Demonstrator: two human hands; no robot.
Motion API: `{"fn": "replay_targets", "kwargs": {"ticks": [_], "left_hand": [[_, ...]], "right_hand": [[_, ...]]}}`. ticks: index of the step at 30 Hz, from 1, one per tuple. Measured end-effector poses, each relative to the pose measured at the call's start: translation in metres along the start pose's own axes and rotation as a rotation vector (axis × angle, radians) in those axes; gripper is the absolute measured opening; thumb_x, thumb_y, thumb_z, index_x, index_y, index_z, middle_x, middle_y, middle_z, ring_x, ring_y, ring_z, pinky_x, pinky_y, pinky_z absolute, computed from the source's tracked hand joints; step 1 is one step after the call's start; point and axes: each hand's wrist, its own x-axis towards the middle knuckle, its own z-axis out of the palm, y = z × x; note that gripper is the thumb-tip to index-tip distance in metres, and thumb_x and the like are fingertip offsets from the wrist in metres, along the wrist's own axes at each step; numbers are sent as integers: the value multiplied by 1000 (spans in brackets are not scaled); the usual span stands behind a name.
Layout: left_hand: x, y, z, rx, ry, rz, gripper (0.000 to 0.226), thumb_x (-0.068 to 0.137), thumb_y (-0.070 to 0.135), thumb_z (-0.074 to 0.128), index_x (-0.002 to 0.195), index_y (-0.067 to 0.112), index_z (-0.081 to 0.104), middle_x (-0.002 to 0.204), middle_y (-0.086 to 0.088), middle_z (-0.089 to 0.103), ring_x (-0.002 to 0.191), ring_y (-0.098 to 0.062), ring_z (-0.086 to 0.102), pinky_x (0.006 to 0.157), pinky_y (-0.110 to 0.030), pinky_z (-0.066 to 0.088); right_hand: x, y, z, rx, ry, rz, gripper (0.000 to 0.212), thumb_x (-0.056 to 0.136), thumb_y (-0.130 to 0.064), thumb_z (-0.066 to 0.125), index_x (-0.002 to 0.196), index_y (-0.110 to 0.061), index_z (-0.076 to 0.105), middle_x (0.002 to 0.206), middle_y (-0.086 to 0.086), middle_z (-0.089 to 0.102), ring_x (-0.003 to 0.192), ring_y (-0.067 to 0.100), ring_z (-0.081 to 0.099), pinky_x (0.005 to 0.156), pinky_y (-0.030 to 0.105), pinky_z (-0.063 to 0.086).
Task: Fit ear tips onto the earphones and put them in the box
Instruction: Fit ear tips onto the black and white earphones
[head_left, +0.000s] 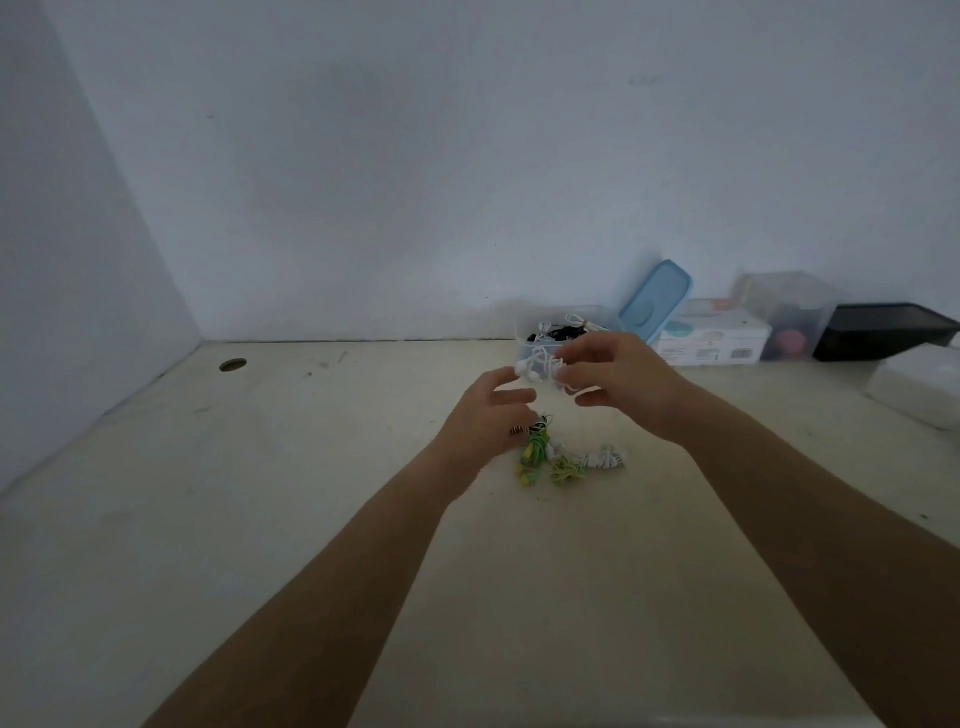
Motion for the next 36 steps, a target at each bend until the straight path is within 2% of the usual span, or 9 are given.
{"fn": "replay_targets", "kwargs": {"ticks": [5,10,13,17,20,24,27,31,36], "left_hand": [[-31,7,3,-386,-20,-21,29,94,1,55,122,8,62,109,-17,72,96,-30,71,94,-40,55],[-61,-18,-7,-248,84,-26,16,93,-7,57,105,-6,68,94,-20,69,78,-21,68,78,-27,59],[-77,-32,-15,-215,117,-81,12,91,-5,62,101,-4,68,87,-18,68,73,-21,67,71,-23,58],[-88,-43,-18,-114,148,-90,9,85,-5,70,93,0,69,79,-16,71,68,-20,66,66,-24,57],[-92,-48,-16,9,158,-58,12,82,-3,74,93,0,71,79,-18,69,62,-16,64,60,-22,53],[-92,-49,-14,43,180,-33,17,82,0,76,97,-3,71,78,-18,70,60,-13,64,57,-20,51],[-91,-48,-14,22,197,-11,21,82,1,76,102,-3,70,86,-23,73,61,-13,66,59,-19,52],[-88,-45,-11,-27,259,-11,28,80,0,77,105,-2,66,89,-17,74,59,-8,68,57,-15,52],[-77,-41,-10,-194,268,-43,19,87,6,73,102,-1,63,86,-14,74,72,-20,74,64,-23,58]], "right_hand": [[-21,-2,10,-71,-87,12,16,85,-7,73,99,-10,66,89,3,70,80,15,66,80,34,56],[-47,5,28,-251,-221,69,28,80,-4,78,101,-8,61,93,12,64,69,17,61,63,27,54],[-60,10,43,-383,-349,164,37,80,-10,78,111,-11,58,96,16,68,69,18,63,68,31,57],[-70,14,57,-692,-452,173,36,80,-30,79,107,-24,57,91,-5,62,67,6,59,62,23,51],[-73,19,62,-912,-399,76,38,77,-42,79,107,-28,60,95,-11,58,76,5,54,70,23,44],[-70,26,63,-624,-158,-146,24,75,-35,83,93,-33,67,95,-11,66,77,2,61,71,17,48],[-69,32,67,-459,-234,-191,18,78,-27,82,92,-32,73,90,-12,72,78,6,69,75,27,58],[-62,38,70,-433,-236,-206,16,79,-22,80,92,-29,77,83,-15,74,74,8,70,73,26,57],[-52,46,64,-434,-255,-180,7,84,-18,77,90,-21,78,79,7,75,68,11,62,70,32,51]]}}
